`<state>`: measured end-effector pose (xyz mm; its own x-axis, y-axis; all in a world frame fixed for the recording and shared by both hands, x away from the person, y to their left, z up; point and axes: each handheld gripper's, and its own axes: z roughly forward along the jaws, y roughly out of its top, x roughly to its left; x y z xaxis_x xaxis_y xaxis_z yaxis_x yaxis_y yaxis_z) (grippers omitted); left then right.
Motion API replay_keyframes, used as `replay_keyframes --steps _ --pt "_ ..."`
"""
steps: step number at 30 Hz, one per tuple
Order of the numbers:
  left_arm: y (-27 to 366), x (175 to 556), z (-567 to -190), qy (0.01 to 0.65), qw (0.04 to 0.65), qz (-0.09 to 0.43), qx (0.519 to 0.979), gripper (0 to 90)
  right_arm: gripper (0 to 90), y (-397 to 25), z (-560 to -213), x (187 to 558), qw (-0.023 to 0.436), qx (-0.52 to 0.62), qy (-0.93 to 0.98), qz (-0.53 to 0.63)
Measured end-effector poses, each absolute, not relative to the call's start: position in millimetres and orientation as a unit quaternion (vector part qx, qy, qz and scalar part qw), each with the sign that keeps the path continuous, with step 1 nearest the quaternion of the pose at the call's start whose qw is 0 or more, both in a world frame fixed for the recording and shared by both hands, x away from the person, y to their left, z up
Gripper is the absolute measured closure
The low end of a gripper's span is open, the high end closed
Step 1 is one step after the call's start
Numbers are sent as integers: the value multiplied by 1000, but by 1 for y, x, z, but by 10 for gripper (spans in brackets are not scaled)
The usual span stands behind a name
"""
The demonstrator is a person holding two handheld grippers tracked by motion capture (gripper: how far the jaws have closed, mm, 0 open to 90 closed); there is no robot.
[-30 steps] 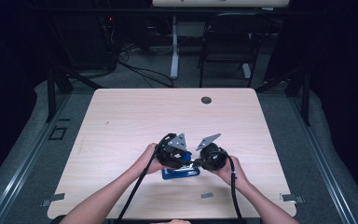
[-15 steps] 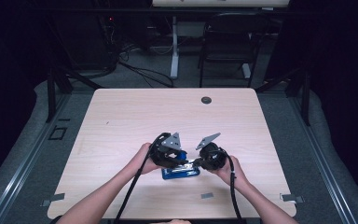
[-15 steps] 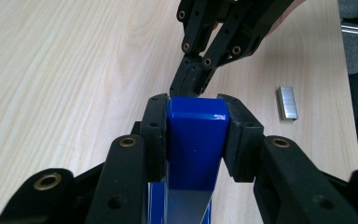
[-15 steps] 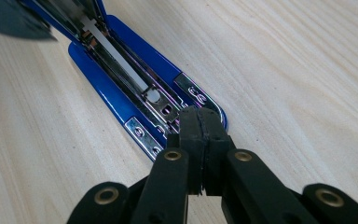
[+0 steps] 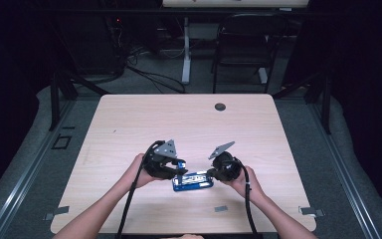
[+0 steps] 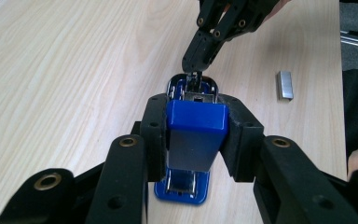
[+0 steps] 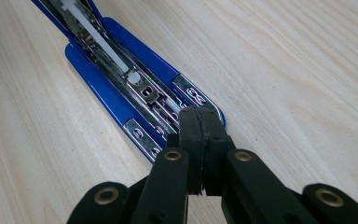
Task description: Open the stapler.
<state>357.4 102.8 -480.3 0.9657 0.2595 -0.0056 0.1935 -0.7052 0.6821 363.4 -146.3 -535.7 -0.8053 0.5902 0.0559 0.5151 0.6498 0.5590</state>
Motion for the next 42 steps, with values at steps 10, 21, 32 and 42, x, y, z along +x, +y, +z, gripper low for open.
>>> replay_keyframes --steps 10,21,32,42 --pt "124 353 -484 144 367 41 918 653 900 -146 -536 364 64 307 905 288" --pt "144 350 -493 169 359 26 917 648 900 -146 -535 364 62 308 905 286" --pt "152 349 -500 181 351 18 919 641 899 -146 -535 364 60 309 905 287" --pt "160 350 -508 190 333 9 924 634 899 -146 -536 364 59 309 904 288"
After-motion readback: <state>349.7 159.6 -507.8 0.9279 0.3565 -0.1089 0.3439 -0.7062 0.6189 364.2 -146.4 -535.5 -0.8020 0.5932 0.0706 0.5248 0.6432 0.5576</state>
